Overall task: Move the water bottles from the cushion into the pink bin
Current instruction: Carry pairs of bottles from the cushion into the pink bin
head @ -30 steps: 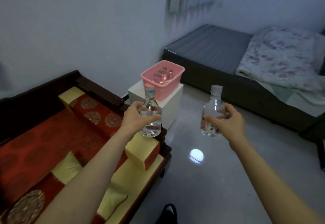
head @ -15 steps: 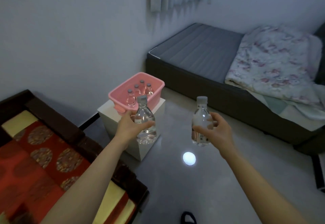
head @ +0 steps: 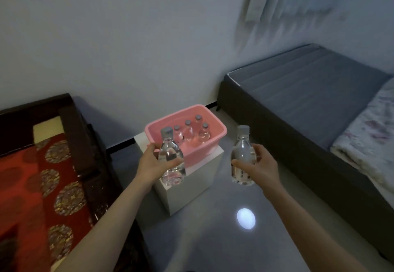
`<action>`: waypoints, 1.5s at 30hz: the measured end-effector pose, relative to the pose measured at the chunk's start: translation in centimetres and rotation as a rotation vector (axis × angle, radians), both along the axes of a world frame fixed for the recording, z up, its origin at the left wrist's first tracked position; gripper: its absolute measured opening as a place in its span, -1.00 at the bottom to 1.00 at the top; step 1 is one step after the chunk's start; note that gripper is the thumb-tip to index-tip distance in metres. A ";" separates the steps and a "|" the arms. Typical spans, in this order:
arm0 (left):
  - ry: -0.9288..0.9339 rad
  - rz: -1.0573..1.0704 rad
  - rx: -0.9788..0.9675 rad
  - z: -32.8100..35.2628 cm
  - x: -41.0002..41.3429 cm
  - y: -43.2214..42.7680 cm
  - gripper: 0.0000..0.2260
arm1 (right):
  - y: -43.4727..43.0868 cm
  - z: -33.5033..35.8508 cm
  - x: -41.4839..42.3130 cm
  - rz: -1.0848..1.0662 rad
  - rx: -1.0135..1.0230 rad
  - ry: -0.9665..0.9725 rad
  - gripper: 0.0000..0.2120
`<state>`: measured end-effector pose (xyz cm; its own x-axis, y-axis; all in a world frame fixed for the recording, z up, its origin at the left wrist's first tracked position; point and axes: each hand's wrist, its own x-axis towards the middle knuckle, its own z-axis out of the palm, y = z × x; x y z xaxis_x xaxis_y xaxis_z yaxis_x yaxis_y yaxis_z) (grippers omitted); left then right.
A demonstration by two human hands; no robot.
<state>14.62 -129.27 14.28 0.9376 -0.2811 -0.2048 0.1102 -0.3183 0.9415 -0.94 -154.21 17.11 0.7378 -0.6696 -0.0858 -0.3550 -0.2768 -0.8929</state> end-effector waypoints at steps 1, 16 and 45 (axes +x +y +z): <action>0.008 0.027 0.016 -0.5 0.8 -0.1 -0.39 | -0.4 -0.4 1.5 0.042 0.010 0.017 -0.41; 0.038 0.132 0.084 -8.3 16.6 -8.3 -0.47 | -6.2 -8.7 24.3 0.255 0.062 0.112 -0.34; 0.223 0.702 0.205 -27.4 26.0 -15.3 -0.45 | -8.1 -29.5 39.1 0.864 -0.129 0.446 -0.36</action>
<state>40.61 -144.61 -13.09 0.8124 0.4297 -0.3942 0.5321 -0.2695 0.8026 38.16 -162.30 -12.36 0.8961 0.0621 -0.4394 -0.2814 -0.6860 -0.6709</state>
